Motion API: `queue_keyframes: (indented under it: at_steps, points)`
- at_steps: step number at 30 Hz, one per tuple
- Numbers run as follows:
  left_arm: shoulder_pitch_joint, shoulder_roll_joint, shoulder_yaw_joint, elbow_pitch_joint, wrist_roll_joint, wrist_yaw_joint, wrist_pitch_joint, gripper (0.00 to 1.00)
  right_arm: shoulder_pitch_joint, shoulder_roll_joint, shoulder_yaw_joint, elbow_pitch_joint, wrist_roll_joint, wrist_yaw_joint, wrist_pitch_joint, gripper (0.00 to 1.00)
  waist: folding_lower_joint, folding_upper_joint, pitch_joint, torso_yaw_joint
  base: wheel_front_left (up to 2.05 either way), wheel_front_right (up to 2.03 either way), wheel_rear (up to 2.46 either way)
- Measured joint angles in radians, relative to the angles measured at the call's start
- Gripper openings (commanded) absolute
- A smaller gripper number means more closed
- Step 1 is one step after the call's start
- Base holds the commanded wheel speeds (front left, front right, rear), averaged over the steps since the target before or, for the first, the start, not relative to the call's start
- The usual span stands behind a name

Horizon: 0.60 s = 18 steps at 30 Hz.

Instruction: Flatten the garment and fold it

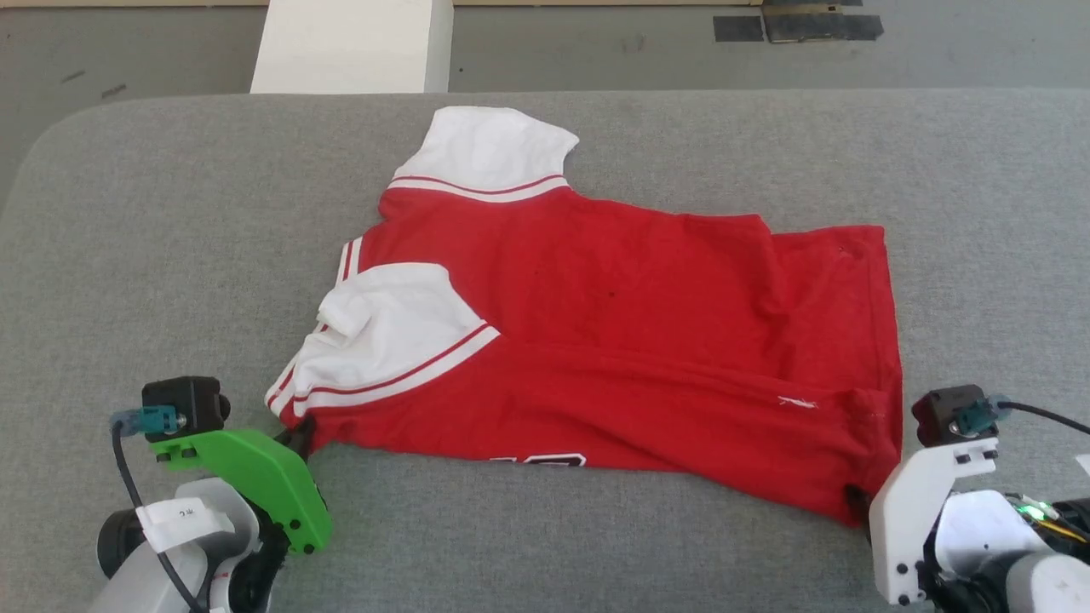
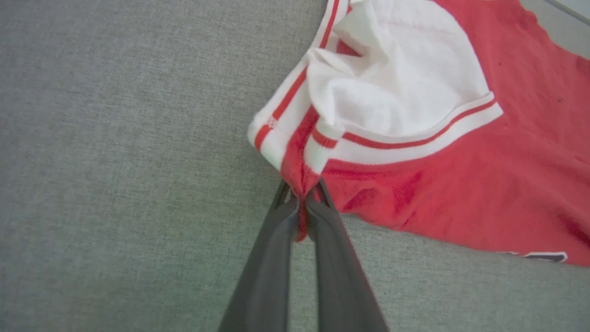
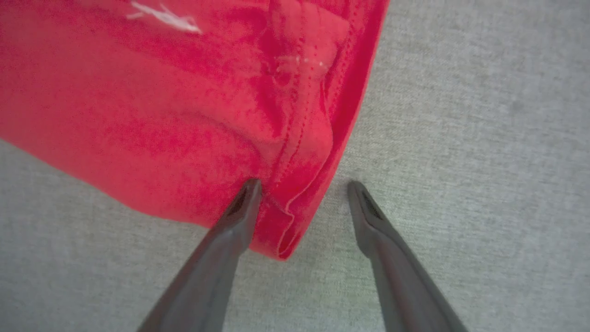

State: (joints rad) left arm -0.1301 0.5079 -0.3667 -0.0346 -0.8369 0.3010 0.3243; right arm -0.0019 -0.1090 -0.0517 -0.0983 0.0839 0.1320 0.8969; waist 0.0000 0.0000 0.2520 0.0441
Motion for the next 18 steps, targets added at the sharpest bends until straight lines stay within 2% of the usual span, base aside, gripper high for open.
queue_keyframes:
  at_steps: [3,4,6,11,18]
  points:
    - [0.001,0.000,-0.002,-0.005,0.000,0.001,0.000,0.00,-0.021,-0.012,0.025,0.031,-0.004,0.000,-0.005,1.00,0.0000,0.0000,0.009,0.003,0.00,0.00,0.00]
    - [0.001,0.000,-0.002,-0.005,0.000,0.001,0.000,0.00,-0.026,-0.017,0.030,0.035,-0.002,0.000,-0.004,0.40,0.0000,0.0000,0.011,0.003,0.00,0.00,0.00]
    - [0.001,0.001,-0.002,-0.004,0.000,0.001,0.000,0.00,-0.038,-0.030,0.038,0.040,0.017,0.000,0.001,0.00,0.0000,0.0000,0.014,0.002,0.00,0.00,0.00]
    - [0.002,0.001,0.010,0.008,-0.002,0.001,-0.010,0.00,-0.056,-0.072,0.036,0.039,0.100,0.001,0.011,0.00,0.0000,0.0000,0.001,-0.002,0.00,0.00,0.00]
    - [0.061,0.008,0.048,-0.010,-0.024,0.011,-0.028,0.00,-0.050,-0.209,-0.025,0.009,0.205,0.001,0.082,0.00,0.0000,0.0000,-0.046,-0.008,0.00,0.00,0.00]
